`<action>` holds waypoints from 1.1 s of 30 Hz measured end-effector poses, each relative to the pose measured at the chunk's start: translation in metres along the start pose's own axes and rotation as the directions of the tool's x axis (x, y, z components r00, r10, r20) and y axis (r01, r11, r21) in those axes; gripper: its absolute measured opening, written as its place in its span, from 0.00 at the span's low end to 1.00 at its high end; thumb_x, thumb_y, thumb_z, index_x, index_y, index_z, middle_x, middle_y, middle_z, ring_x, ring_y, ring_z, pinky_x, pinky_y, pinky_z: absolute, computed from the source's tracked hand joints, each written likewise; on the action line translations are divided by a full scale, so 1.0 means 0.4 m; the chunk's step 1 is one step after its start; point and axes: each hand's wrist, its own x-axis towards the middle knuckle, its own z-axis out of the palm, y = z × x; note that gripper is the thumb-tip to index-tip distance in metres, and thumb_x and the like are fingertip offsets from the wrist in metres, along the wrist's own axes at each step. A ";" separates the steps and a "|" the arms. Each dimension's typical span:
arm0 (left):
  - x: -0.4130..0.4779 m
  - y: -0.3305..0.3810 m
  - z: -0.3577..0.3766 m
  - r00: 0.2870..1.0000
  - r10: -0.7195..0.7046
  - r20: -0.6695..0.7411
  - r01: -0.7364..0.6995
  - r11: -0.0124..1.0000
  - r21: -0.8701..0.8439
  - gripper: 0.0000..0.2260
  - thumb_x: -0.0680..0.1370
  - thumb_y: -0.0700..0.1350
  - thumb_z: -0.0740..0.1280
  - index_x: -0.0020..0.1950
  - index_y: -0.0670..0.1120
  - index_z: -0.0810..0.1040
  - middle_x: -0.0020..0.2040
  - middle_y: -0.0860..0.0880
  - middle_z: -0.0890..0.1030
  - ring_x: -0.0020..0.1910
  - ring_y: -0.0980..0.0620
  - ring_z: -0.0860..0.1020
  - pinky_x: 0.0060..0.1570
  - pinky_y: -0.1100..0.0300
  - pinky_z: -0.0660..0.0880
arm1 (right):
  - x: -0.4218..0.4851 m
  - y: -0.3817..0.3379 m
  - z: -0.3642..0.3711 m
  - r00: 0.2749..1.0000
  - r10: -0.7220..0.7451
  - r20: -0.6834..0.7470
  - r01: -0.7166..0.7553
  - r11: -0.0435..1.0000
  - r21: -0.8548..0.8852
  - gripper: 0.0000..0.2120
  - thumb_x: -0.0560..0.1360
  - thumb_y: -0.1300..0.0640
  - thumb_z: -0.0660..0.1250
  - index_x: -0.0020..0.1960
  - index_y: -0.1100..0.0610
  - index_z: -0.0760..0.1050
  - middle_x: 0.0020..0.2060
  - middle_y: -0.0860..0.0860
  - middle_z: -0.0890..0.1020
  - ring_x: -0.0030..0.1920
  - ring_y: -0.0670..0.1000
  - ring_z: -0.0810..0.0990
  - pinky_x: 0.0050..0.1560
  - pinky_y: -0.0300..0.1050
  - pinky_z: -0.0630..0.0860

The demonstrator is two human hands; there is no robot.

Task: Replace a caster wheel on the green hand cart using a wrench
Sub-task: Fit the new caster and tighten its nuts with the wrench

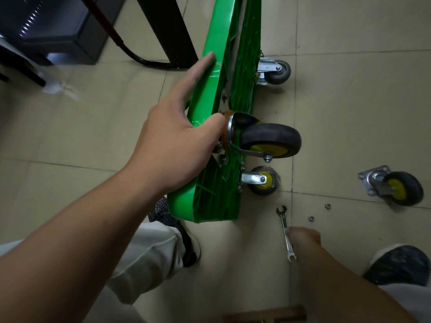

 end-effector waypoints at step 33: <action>-0.001 -0.003 0.002 1.000 0.029 0.002 -0.029 0.998 -0.051 0.34 0.76 0.38 0.67 0.78 0.64 0.65 0.63 0.65 0.78 0.44 0.66 0.81 0.43 0.71 0.76 | 0.108 0.019 -0.041 0.872 -0.441 -0.212 0.400 0.892 -0.211 0.15 0.72 0.56 0.76 0.54 0.59 0.75 0.54 0.62 0.78 0.50 0.63 0.79 0.51 0.53 0.77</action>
